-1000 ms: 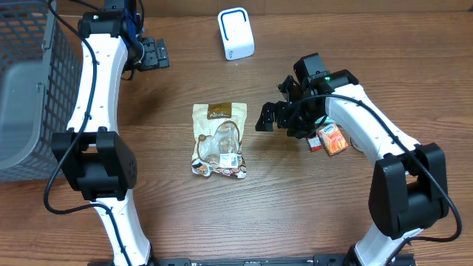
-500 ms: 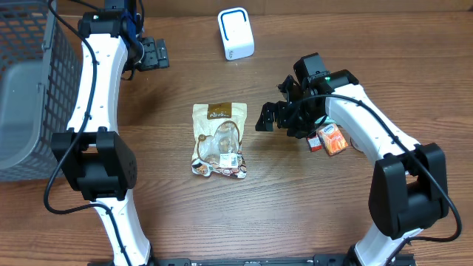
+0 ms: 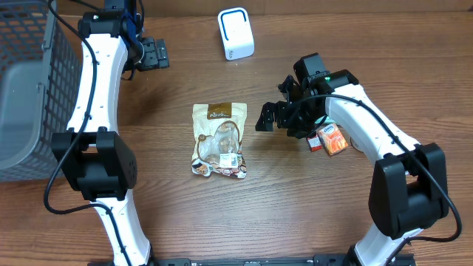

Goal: Scan the item barcode
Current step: 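Set the tissue pack down near the jar and release, then move the right gripper to the Pantree bag and grasp its top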

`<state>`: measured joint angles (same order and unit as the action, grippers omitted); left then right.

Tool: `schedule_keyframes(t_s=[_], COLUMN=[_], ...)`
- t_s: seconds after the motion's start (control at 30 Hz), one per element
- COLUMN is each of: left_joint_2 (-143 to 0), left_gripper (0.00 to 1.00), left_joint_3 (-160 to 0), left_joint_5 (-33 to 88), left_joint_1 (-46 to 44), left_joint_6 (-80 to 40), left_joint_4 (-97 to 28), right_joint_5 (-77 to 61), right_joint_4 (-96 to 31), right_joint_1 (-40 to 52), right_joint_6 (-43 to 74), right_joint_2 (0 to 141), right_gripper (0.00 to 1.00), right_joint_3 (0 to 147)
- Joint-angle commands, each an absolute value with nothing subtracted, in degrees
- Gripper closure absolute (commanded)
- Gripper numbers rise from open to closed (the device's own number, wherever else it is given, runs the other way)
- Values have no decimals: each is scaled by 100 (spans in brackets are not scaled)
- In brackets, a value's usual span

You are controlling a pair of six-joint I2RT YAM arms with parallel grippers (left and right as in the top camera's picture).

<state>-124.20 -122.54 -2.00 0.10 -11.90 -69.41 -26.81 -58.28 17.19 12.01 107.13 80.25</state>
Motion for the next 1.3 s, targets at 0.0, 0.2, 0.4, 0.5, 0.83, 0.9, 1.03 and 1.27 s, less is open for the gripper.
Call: schedule_keyframes(t_s=[0.0, 0.2, 0.4, 0.5, 0.83, 0.9, 1.03, 1.27], left_joint_2=[-12331, -12331, -12331, -12331, -12331, -12331, -12331, -12331], left_gripper=[1, 0, 1, 0, 0, 1, 0, 0], left_joint_3=[-12348, -12348, -12348, -12348, -12348, -12348, -12348, -12348], left_joint_5=[-231, -231, -231, -231, -231, -233, -231, -231], left_joint_1=[3, 3, 1, 1, 1, 1, 1, 1], left_joint_6=[-1245, -1243, -1243, -1243, -1243, -1243, -1243, -1243], left_joint_4=[-6936, -6936, -6936, -6938, -6936, -6936, -6936, -6936], right_joint_5=[-2751, -2751, -2751, -2755, -3308, -3111, -1758, 333], right_joint_4=[-5811, -5811, -5793, -5120, -4713, -4630, -4289, -3489], right_joint_1=[1708, 1708, 1708, 1708, 1894, 2156, 2864, 4130], right_joint_6=[1223, 1223, 1219, 1223, 1354, 1363, 2025, 2552], right_joint_2=[10645, 10648, 10648, 10648, 10648, 10648, 10648, 10654], right_gripper=[0, 0, 0, 0, 34, 57, 71, 75], right_joint_3=[8020, 8020, 8020, 8020, 8020, 8020, 8020, 8018])
